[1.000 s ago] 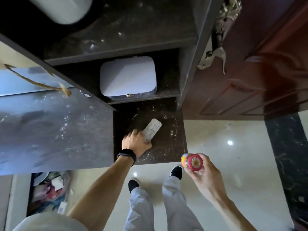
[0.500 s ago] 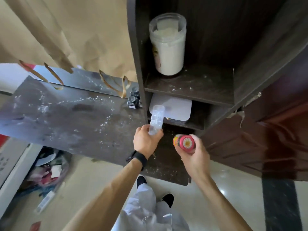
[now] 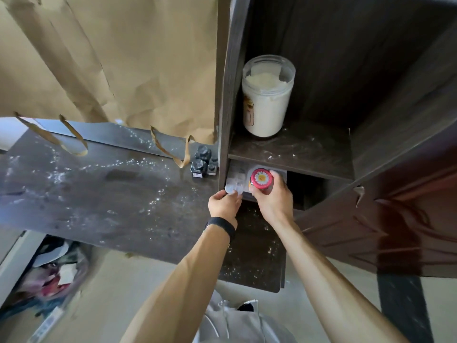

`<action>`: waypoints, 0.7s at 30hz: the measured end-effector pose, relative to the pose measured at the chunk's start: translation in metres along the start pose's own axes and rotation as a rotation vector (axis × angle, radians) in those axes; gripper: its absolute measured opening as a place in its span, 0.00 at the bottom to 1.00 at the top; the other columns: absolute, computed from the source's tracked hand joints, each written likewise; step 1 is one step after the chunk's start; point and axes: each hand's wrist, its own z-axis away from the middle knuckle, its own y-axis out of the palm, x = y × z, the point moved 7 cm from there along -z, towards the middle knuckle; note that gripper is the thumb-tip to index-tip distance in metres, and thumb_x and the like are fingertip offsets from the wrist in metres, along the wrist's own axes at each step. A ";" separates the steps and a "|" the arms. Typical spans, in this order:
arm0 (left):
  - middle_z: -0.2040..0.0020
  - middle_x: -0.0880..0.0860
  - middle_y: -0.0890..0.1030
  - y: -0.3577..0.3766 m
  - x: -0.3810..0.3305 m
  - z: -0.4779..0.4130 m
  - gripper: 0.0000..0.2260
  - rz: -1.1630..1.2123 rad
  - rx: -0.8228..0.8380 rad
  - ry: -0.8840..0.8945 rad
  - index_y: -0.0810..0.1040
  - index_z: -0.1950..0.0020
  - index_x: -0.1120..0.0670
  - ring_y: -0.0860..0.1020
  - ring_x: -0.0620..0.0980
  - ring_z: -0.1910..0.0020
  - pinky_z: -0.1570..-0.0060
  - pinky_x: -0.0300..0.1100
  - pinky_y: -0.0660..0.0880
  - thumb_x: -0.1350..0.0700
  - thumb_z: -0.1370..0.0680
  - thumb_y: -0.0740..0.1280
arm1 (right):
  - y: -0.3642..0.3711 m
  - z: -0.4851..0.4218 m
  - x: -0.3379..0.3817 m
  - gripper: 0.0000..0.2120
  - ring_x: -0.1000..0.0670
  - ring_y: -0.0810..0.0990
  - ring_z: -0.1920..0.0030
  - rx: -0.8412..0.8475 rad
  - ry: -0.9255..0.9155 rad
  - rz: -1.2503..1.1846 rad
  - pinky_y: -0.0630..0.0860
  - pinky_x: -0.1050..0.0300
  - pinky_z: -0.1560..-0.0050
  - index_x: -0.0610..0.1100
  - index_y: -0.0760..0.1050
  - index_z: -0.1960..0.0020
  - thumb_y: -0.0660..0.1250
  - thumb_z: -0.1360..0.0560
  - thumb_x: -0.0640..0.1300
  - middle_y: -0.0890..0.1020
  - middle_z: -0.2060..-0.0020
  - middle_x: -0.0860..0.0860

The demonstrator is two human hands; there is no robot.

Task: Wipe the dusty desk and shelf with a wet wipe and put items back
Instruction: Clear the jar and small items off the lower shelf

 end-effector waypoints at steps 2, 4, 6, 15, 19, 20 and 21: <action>0.54 0.57 0.81 -0.002 0.001 -0.002 0.04 0.003 0.002 -0.031 0.74 0.52 0.58 0.82 0.51 0.56 0.43 0.46 0.79 0.65 0.21 0.67 | 0.006 -0.001 -0.001 0.32 0.46 0.76 0.36 -0.002 0.031 -0.042 0.74 0.54 0.37 0.48 0.67 0.29 0.74 0.27 0.55 0.77 0.35 0.47; 0.56 0.56 0.81 -0.003 0.001 -0.006 0.03 -0.041 -0.006 -0.048 0.76 0.51 0.58 0.82 0.50 0.57 0.46 0.45 0.80 0.62 0.21 0.69 | 0.010 0.000 -0.003 0.33 0.47 0.76 0.34 -0.009 0.047 -0.076 0.72 0.58 0.38 0.48 0.67 0.28 0.75 0.28 0.56 0.76 0.34 0.46; 0.55 0.55 0.82 -0.005 0.003 -0.014 0.05 -0.100 -0.024 -0.058 0.77 0.51 0.57 0.82 0.50 0.56 0.52 0.43 0.80 0.57 0.22 0.71 | 0.013 0.002 -0.005 0.34 0.47 0.75 0.34 -0.009 0.068 -0.098 0.69 0.62 0.41 0.46 0.67 0.27 0.74 0.28 0.55 0.75 0.33 0.46; 0.58 0.49 0.85 0.004 -0.003 -0.024 0.11 -0.279 -0.048 -0.052 0.84 0.50 0.58 0.82 0.44 0.61 0.68 0.39 0.71 0.51 0.22 0.70 | 0.019 -0.001 -0.011 0.30 0.47 0.76 0.36 -0.002 0.005 -0.045 0.71 0.58 0.37 0.41 0.70 0.30 0.74 0.27 0.52 0.76 0.36 0.44; 0.58 0.50 0.85 0.003 -0.004 -0.027 0.11 -0.288 -0.062 -0.025 0.85 0.51 0.58 0.82 0.44 0.62 0.68 0.39 0.71 0.50 0.22 0.71 | 0.022 -0.006 -0.010 0.28 0.47 0.76 0.36 0.007 -0.014 -0.003 0.68 0.62 0.40 0.42 0.71 0.32 0.74 0.27 0.53 0.77 0.36 0.45; 0.58 0.50 0.85 0.003 -0.004 -0.027 0.11 -0.288 -0.065 -0.023 0.85 0.51 0.58 0.82 0.44 0.63 0.68 0.39 0.72 0.50 0.22 0.71 | 0.023 -0.007 -0.010 0.28 0.48 0.76 0.35 0.014 -0.014 0.000 0.67 0.62 0.41 0.42 0.71 0.32 0.73 0.26 0.53 0.77 0.36 0.45; 0.59 0.49 0.85 0.003 -0.004 -0.026 0.11 -0.282 -0.065 -0.024 0.85 0.50 0.58 0.82 0.44 0.63 0.69 0.39 0.72 0.50 0.22 0.71 | 0.023 -0.008 -0.010 0.28 0.48 0.75 0.35 0.017 -0.016 0.000 0.67 0.61 0.40 0.42 0.71 0.32 0.73 0.26 0.53 0.77 0.36 0.45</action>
